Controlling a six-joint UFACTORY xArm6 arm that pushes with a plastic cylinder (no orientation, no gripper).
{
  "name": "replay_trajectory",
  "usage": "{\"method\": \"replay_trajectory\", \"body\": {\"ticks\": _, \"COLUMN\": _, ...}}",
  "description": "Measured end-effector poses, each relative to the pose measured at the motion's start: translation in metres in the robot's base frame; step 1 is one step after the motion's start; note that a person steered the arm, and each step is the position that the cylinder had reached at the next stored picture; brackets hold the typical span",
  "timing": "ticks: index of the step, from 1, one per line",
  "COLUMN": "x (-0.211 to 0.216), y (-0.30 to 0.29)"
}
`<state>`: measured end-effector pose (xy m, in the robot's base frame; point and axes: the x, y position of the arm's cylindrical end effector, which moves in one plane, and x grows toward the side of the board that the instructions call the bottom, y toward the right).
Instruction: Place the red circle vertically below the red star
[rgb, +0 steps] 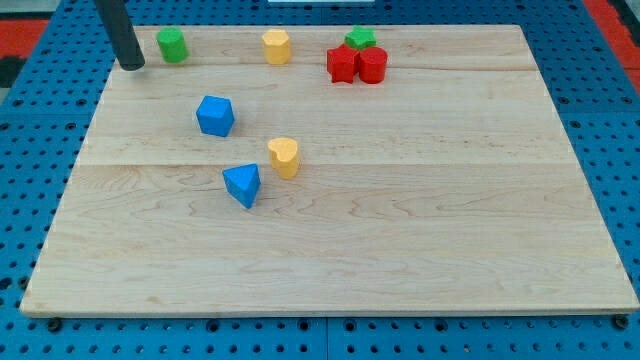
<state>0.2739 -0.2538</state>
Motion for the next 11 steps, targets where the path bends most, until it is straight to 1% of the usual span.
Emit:
{"method": "replay_trajectory", "body": {"ticks": 2, "x": -0.005, "y": 0.005}}
{"method": "replay_trajectory", "body": {"ticks": 6, "x": -0.029, "y": 0.013}}
{"method": "replay_trajectory", "body": {"ticks": 7, "x": 0.016, "y": 0.067}}
{"method": "replay_trajectory", "body": {"ticks": 8, "x": 0.017, "y": 0.148}}
{"method": "replay_trajectory", "body": {"ticks": 9, "x": 0.022, "y": 0.255}}
{"method": "replay_trajectory", "body": {"ticks": 10, "x": 0.05, "y": 0.328}}
{"method": "replay_trajectory", "body": {"ticks": 11, "x": 0.061, "y": 0.401}}
